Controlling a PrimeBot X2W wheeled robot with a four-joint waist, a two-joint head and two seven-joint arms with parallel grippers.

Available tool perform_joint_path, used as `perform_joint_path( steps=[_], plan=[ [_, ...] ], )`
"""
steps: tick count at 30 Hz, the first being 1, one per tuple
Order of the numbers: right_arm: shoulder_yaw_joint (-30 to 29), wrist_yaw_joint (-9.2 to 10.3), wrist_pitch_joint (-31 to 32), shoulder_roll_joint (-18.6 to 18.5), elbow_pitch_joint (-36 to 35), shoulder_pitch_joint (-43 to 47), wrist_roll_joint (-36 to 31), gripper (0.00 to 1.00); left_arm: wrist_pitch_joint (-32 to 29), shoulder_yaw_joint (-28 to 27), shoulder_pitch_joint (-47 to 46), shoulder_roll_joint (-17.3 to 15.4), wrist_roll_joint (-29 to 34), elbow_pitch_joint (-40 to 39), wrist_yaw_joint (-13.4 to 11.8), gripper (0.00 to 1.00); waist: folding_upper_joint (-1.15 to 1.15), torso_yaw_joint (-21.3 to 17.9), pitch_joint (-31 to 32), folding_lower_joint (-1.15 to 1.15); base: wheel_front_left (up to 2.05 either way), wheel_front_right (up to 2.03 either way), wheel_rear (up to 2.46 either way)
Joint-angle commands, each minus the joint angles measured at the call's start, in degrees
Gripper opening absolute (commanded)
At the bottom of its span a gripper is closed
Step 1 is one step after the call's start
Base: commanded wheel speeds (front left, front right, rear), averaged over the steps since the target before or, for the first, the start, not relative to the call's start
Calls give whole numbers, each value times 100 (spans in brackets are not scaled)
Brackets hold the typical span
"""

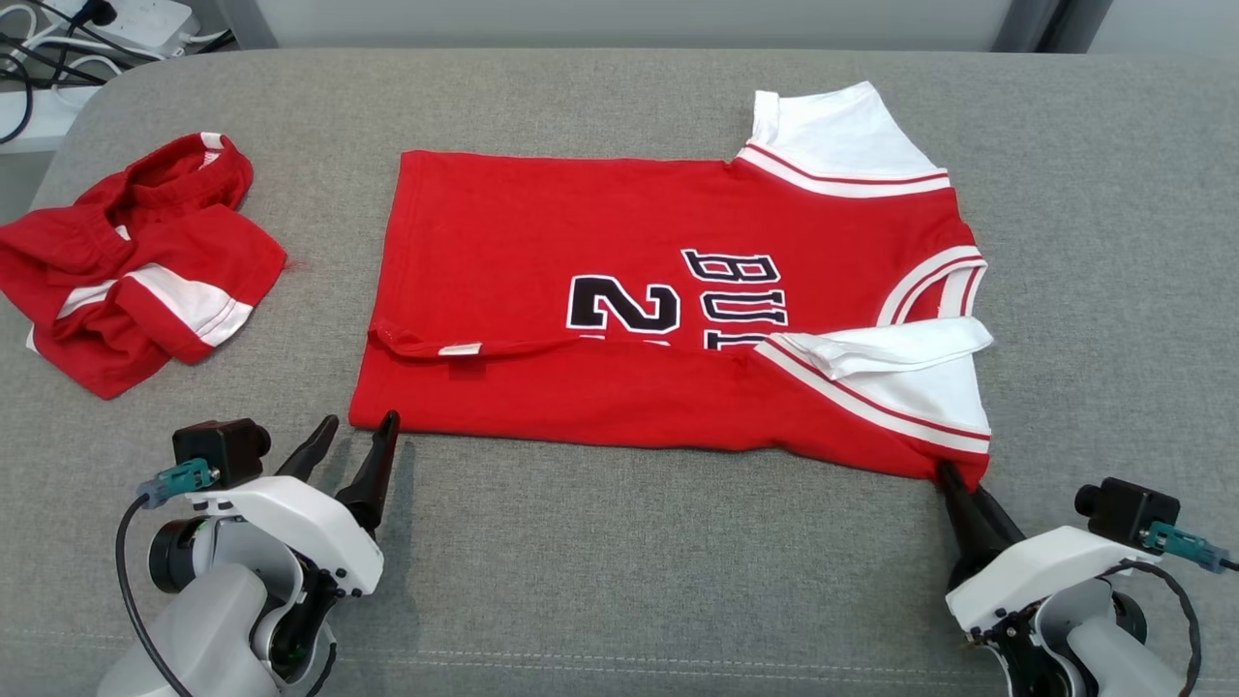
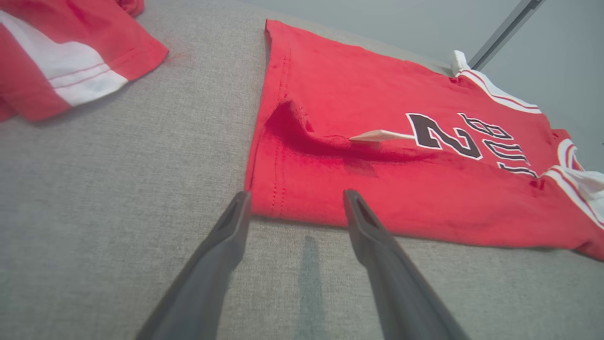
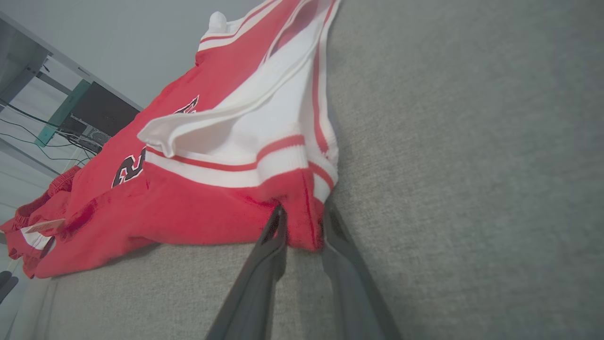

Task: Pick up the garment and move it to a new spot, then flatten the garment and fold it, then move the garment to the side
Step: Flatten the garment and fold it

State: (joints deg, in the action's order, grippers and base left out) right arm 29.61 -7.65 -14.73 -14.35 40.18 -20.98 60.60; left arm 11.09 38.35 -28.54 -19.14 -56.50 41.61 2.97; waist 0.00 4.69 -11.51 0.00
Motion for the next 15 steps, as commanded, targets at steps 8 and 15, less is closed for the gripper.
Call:
perform_joint_path(
  steps=[8, 15],
  plan=[
    [-10, 16, -27, -173, -204, -119, -99, 0, 190, -351, -101, -43, -201, 216, 83, 100, 0, -35, -35, 0, 0, 0, 0],
    [-3, 16, -27, -226, -281, -117, -299, 0, 269, -607, -179, 194, -534, 682, 248, 100, 0, -180, -111, 0, 0, 0, 0]
  ],
)
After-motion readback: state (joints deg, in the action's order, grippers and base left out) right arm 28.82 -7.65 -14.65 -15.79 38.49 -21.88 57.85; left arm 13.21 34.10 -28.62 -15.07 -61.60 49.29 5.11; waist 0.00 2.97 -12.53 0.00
